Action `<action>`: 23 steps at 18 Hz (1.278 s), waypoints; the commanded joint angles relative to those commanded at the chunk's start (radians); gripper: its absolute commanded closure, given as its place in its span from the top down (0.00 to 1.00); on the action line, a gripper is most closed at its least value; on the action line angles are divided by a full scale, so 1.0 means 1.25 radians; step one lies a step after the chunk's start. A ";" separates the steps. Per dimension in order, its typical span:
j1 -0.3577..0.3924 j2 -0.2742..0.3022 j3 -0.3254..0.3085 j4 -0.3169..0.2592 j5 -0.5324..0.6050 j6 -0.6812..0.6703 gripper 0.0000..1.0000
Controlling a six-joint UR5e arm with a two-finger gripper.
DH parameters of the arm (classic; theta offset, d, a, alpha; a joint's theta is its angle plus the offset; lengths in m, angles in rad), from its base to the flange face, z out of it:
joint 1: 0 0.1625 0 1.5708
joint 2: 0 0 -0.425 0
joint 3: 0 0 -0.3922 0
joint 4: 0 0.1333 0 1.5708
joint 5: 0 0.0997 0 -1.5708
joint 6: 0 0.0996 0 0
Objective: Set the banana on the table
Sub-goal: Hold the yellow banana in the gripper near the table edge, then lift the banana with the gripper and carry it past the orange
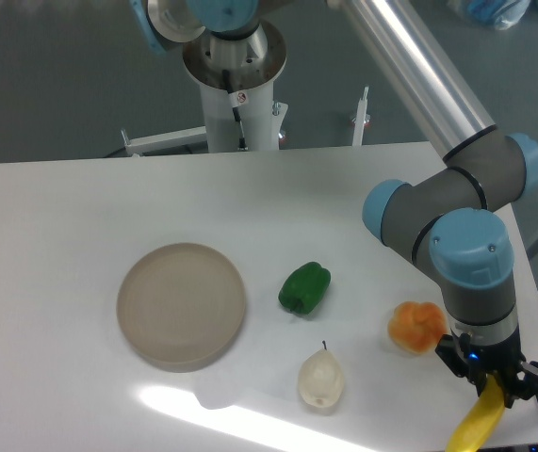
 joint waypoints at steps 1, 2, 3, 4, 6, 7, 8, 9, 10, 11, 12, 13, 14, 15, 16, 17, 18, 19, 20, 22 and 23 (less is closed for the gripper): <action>0.000 0.000 -0.001 0.000 0.000 -0.001 0.38; 0.000 0.000 -0.001 0.000 0.001 -0.001 0.38; 0.000 0.000 -0.001 0.000 0.001 -0.001 0.38; 0.000 -0.001 -0.001 0.000 -0.001 -0.001 0.38; 0.000 0.002 -0.006 0.000 -0.001 -0.001 0.38; 0.000 0.005 -0.009 0.000 -0.001 0.000 0.38; 0.000 0.006 -0.009 0.000 -0.002 0.000 0.38; 0.000 0.006 -0.009 0.000 -0.002 0.000 0.38; 0.000 0.006 -0.010 0.000 -0.001 -0.001 0.38; 0.000 0.005 -0.009 0.000 -0.002 -0.001 0.38; 0.000 0.005 -0.010 0.000 -0.001 -0.001 0.38; 0.000 0.005 -0.010 0.000 -0.001 -0.001 0.38; 0.000 0.006 -0.010 0.000 -0.001 -0.001 0.38; 0.000 0.006 -0.011 -0.001 -0.001 -0.001 0.38; 0.000 0.007 -0.013 -0.001 -0.001 -0.001 0.38; 0.000 0.009 -0.016 -0.001 0.000 0.000 0.38; 0.000 0.011 -0.018 -0.002 -0.001 0.001 0.38; 0.000 0.017 -0.023 -0.002 -0.001 0.002 0.38; 0.001 0.021 -0.032 -0.002 -0.001 0.004 0.38; 0.002 0.036 -0.054 -0.002 -0.002 0.005 0.38; 0.005 0.048 -0.070 -0.004 -0.002 0.006 0.38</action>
